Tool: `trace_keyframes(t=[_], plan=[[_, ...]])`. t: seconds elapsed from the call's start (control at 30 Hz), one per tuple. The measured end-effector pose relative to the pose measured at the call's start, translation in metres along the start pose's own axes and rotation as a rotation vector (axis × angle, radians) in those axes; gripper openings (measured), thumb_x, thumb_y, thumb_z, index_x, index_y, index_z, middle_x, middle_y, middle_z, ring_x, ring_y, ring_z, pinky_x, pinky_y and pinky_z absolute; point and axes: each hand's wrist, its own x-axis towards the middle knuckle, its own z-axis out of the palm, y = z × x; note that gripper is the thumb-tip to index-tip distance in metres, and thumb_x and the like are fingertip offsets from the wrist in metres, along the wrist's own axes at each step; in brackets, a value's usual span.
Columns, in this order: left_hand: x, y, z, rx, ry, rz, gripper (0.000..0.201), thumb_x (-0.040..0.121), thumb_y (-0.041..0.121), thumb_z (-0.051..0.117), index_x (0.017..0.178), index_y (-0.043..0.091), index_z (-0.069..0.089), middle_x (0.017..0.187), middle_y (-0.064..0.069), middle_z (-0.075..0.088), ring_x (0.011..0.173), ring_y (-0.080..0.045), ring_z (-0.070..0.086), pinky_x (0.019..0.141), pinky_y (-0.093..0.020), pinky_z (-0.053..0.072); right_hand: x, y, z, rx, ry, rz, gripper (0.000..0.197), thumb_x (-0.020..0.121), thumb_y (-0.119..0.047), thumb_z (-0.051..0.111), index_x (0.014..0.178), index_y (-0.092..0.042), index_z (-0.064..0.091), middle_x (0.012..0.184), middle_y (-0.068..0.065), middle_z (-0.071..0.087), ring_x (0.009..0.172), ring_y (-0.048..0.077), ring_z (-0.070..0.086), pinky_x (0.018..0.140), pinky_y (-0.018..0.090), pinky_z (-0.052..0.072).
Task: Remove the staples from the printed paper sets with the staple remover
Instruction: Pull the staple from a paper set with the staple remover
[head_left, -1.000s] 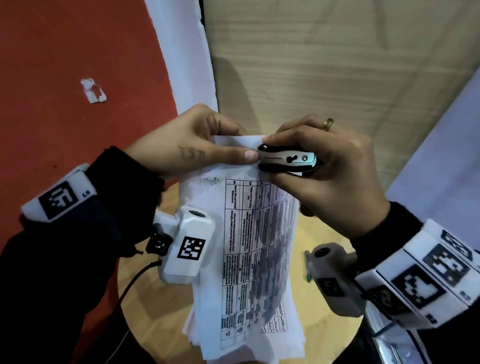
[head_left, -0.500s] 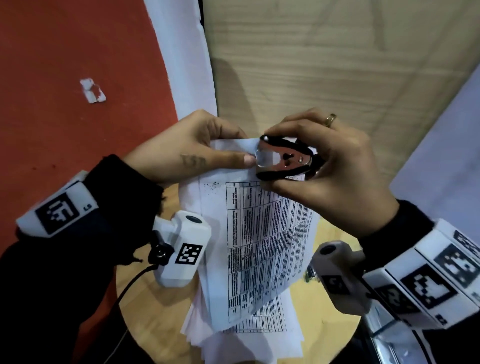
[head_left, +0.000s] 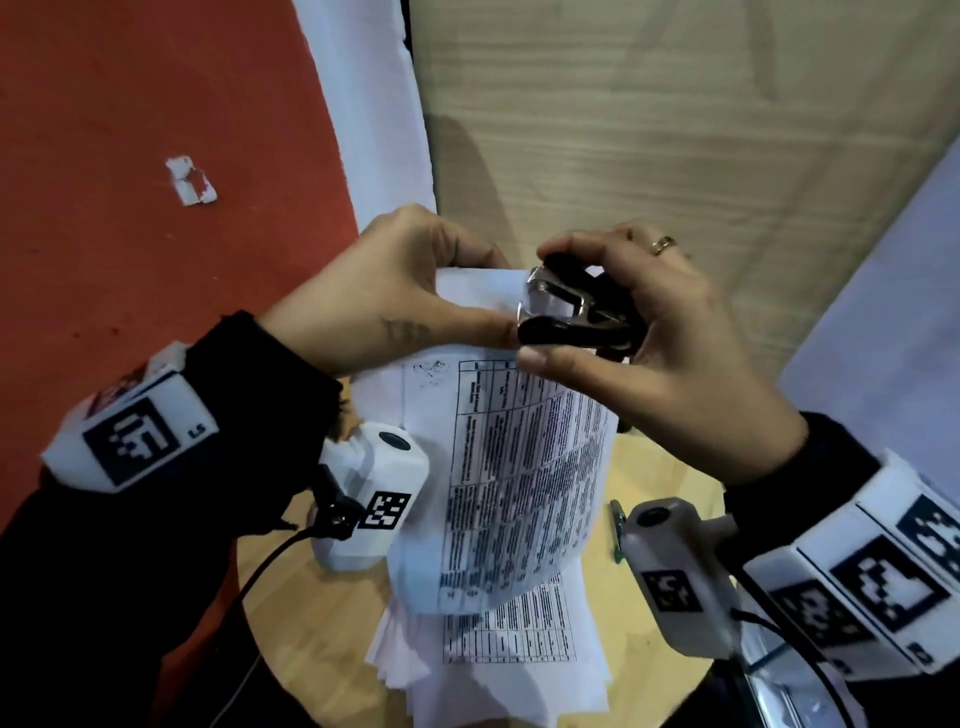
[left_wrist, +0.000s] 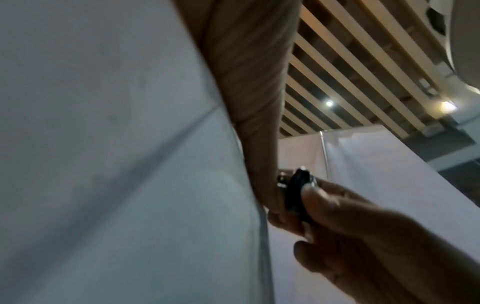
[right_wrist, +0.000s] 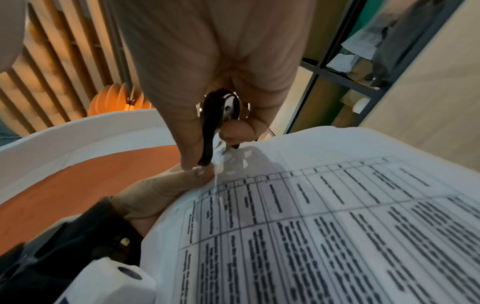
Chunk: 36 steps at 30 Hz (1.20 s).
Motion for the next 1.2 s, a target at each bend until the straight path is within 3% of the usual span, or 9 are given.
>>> trace_keyframes(t=[0.07, 0.17, 0.3, 0.47, 0.6, 0.7, 0.83, 0.93, 1.2], plan=[[0.0, 0.0, 0.002, 0.084, 0.061, 0.031, 0.019, 0.069, 0.03, 0.073, 0.08, 0.013, 0.074, 0.076, -0.013, 0.072, 0.066, -0.005, 0.059, 0.059, -0.029, 0.05, 0.002, -0.003, -0.002, -0.024, -0.009, -0.009, 0.052, 0.072, -0.044, 0.068, 0.114, -0.013, 0.06, 0.101, 0.0, 0.057, 0.097, 0.005, 0.054, 0.086, 0.012, 0.041], [0.001, -0.001, 0.002, 0.146, 0.106, 0.053, 0.02, 0.072, 0.03, 0.07, 0.079, 0.012, 0.073, 0.076, -0.013, 0.071, 0.066, -0.006, 0.058, 0.062, -0.033, 0.05, 0.001, -0.007, -0.005, 0.004, -0.019, 0.056, 0.046, 0.073, -0.048, 0.063, 0.108, -0.018, 0.059, 0.097, -0.005, 0.061, 0.092, 0.013, 0.06, 0.082, 0.032, 0.049], [0.003, -0.005, -0.002, 0.146, 0.079, 0.03, 0.022, 0.071, 0.033, 0.069, 0.079, 0.013, 0.073, 0.074, -0.012, 0.07, 0.061, -0.004, 0.053, 0.058, -0.024, 0.045, -0.001, -0.005, -0.006, 0.334, 0.029, 0.262, 0.028, 0.07, -0.047, 0.049, 0.095, -0.036, 0.055, 0.081, -0.014, 0.059, 0.065, 0.0, 0.053, 0.057, 0.015, 0.039], [0.003, -0.006, 0.0, 0.159, 0.057, 0.029, 0.017, 0.071, 0.033, 0.069, 0.075, 0.016, 0.072, 0.068, -0.009, 0.068, 0.057, 0.001, 0.05, 0.053, -0.018, 0.039, -0.001, -0.013, 0.001, 0.331, 0.123, 0.25, 0.033, 0.071, -0.05, 0.066, 0.085, -0.026, 0.048, 0.067, -0.008, 0.05, 0.05, 0.005, 0.042, 0.044, 0.024, 0.038], [0.003, -0.003, 0.003, 0.242, 0.099, 0.087, 0.03, 0.067, 0.05, 0.066, 0.06, 0.021, 0.064, 0.052, -0.002, 0.052, 0.052, 0.003, 0.039, 0.046, -0.022, 0.032, 0.004, -0.017, 0.012, 0.127, 0.177, 0.139, 0.034, 0.069, -0.03, 0.075, 0.088, -0.015, 0.05, 0.075, -0.001, 0.06, 0.062, 0.014, 0.056, 0.054, 0.03, 0.046], [0.002, -0.001, 0.007, 0.288, 0.145, 0.137, 0.026, 0.07, 0.043, 0.065, 0.066, 0.018, 0.068, 0.058, -0.009, 0.06, 0.054, -0.002, 0.044, 0.052, -0.028, 0.037, 0.008, -0.016, 0.015, 0.156, 0.222, 0.203, 0.024, 0.069, -0.022, 0.071, 0.084, -0.017, 0.053, 0.075, -0.002, 0.066, 0.07, 0.01, 0.063, 0.067, 0.034, 0.053], [0.002, 0.0, 0.011, 0.358, 0.165, 0.197, 0.028, 0.073, 0.036, 0.061, 0.069, 0.009, 0.069, 0.058, -0.013, 0.06, 0.056, -0.023, 0.052, 0.054, -0.034, 0.039, 0.009, -0.017, 0.013, 0.121, 0.199, 0.235, 0.017, 0.071, -0.023, 0.065, 0.084, -0.017, 0.055, 0.077, 0.0, 0.066, 0.054, 0.002, 0.051, 0.048, 0.014, 0.037], [0.002, -0.002, 0.012, 0.319, 0.18, 0.196, 0.024, 0.074, 0.033, 0.063, 0.07, 0.01, 0.07, 0.061, -0.009, 0.063, 0.062, -0.024, 0.059, 0.055, -0.037, 0.043, 0.009, -0.018, 0.011, 0.116, 0.196, 0.23, 0.015, 0.071, -0.022, 0.064, 0.083, -0.018, 0.056, 0.074, -0.001, 0.065, 0.049, 0.002, 0.048, 0.043, 0.009, 0.033], [0.001, 0.001, 0.017, 0.309, 0.248, 0.194, 0.021, 0.071, 0.03, 0.064, 0.073, 0.011, 0.074, 0.064, -0.01, 0.068, 0.064, -0.026, 0.062, 0.057, -0.04, 0.045, 0.011, -0.021, 0.012, 0.247, 0.224, 0.294, 0.018, 0.066, -0.012, 0.062, 0.071, -0.026, 0.052, 0.069, -0.008, 0.062, 0.067, 0.014, 0.062, 0.062, 0.033, 0.05]])
